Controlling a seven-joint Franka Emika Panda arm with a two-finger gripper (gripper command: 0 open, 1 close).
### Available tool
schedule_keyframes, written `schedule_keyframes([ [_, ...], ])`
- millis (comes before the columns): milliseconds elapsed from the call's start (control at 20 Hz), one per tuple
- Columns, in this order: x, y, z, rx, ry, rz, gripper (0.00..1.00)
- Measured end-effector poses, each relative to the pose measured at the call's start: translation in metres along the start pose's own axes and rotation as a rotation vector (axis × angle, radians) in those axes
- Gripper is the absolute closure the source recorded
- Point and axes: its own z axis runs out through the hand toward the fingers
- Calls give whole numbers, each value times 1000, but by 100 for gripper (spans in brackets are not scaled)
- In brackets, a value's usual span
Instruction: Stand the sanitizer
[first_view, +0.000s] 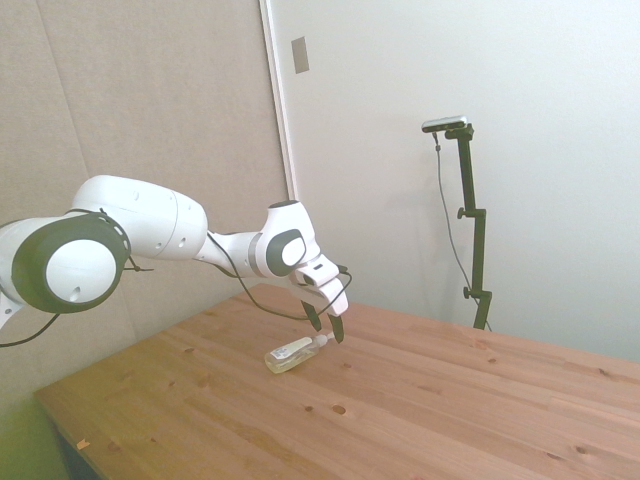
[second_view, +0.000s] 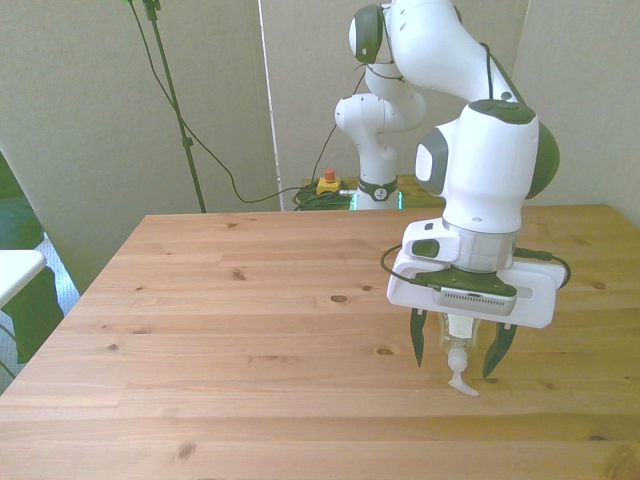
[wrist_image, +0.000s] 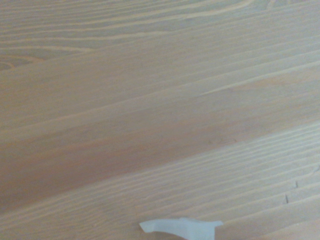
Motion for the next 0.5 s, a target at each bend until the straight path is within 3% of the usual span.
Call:
schedule_keyframes([
  [50, 1, 0, 2, -4, -2, 2, 0],
  [100, 2, 0, 3, -7, -3, 4, 100],
  [500, 7, 2, 11, -10, -22, 29, 100],
])
